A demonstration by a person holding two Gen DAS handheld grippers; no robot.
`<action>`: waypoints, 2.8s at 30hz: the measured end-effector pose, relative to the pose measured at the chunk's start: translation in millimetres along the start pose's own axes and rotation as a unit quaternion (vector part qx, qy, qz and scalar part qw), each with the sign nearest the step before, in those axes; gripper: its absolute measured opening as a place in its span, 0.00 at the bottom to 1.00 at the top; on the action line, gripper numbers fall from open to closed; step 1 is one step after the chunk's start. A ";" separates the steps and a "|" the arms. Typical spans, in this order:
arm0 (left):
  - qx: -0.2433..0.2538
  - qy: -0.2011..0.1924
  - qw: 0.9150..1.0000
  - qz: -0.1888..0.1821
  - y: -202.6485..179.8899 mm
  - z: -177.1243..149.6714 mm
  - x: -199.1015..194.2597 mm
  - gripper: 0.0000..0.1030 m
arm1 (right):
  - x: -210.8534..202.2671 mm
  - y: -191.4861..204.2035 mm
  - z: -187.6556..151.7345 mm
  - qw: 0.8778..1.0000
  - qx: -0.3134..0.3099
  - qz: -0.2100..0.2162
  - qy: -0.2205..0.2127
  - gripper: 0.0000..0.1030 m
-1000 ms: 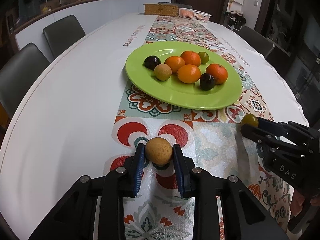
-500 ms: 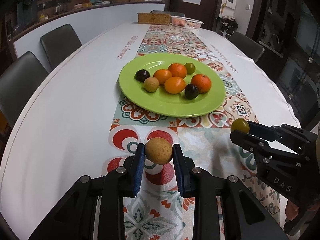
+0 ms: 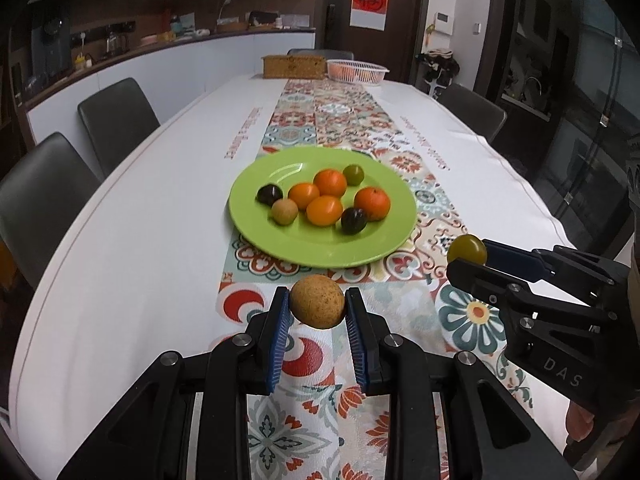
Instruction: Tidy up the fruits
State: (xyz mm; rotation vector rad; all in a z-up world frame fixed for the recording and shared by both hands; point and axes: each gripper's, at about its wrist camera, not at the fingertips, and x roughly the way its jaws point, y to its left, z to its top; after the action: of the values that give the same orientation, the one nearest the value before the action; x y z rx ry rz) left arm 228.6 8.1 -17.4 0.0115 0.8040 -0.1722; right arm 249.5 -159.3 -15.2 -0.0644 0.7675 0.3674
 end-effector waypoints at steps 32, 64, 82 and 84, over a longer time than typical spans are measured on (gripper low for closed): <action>0.037 -0.051 0.998 0.005 6.0 72.5 15.4 0.27 | 16.9 -10.4 71.2 0.999 -0.016 -0.009 -0.051 0.32; 0.006 0.017 1.000 -0.011 33.2 114.6 135.8 0.27 | 121.5 -39.8 96.0 0.999 0.007 -0.023 0.026 0.32; -0.003 -0.013 1.000 0.014 28.3 96.5 73.2 0.44 | 63.3 -29.4 90.2 0.999 -0.001 -0.034 -0.021 0.35; -0.005 -0.019 1.000 0.017 27.0 92.8 61.0 0.46 | 51.9 -27.6 88.2 0.999 0.000 -0.036 -0.030 0.37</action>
State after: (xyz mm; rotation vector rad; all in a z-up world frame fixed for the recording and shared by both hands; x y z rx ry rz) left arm 340.8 18.6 1.8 0.0123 0.7656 -0.1365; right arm 352.1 -152.7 10.5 -0.0806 0.7036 0.2993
